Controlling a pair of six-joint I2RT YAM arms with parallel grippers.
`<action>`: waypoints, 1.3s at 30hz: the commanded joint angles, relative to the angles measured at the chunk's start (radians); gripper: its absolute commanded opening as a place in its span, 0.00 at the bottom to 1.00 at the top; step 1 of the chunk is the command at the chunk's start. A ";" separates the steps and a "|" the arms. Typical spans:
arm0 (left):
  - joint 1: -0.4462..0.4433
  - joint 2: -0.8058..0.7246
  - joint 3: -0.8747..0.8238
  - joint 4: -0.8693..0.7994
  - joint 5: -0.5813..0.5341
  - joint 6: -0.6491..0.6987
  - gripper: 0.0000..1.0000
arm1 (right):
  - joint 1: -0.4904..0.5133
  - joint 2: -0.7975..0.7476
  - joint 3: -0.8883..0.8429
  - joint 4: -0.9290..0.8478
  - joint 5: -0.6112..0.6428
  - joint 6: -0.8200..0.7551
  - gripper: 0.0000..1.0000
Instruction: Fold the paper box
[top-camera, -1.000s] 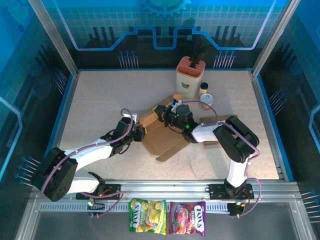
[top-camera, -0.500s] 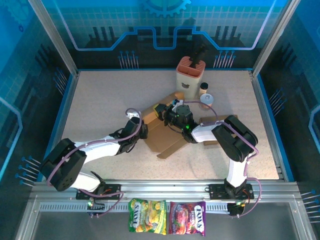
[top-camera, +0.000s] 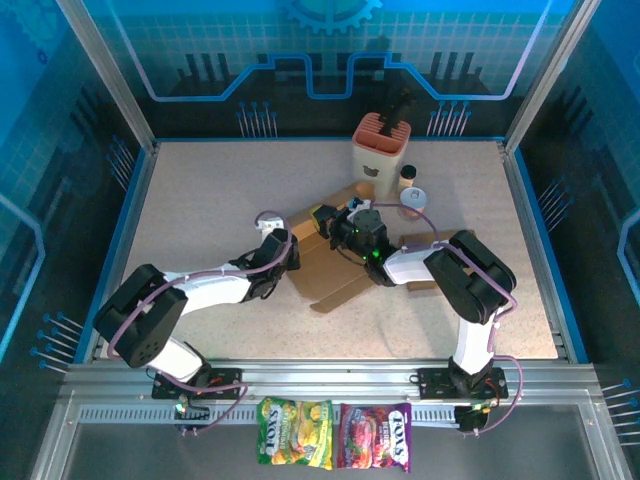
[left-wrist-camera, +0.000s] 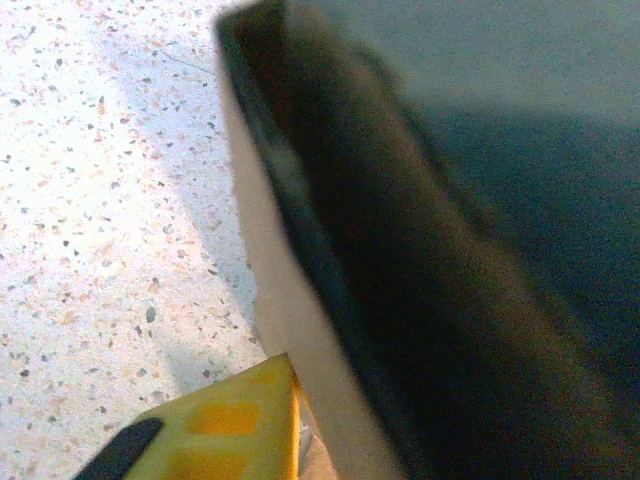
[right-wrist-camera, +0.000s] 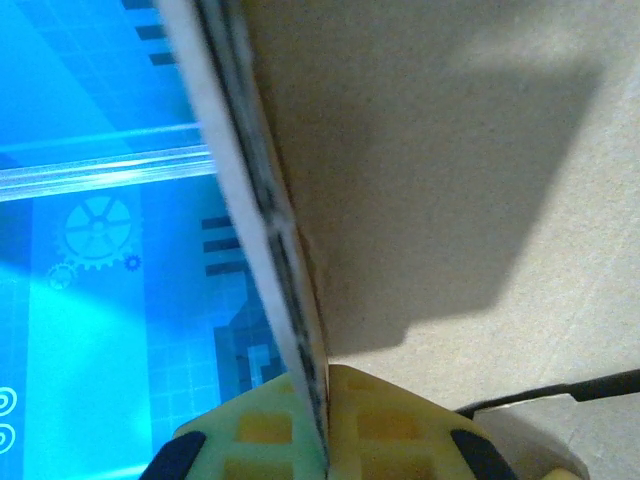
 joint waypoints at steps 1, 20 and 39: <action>-0.010 0.024 0.048 0.064 0.033 -0.024 0.12 | 0.030 -0.001 -0.028 -0.078 -0.111 0.018 0.00; -0.011 0.063 0.126 -0.026 0.038 -0.047 0.00 | 0.019 -0.022 -0.007 -0.126 -0.113 0.024 0.00; 0.073 -0.047 0.211 -0.322 0.026 0.027 0.00 | -0.063 -0.319 0.122 -0.684 -0.130 -0.130 0.78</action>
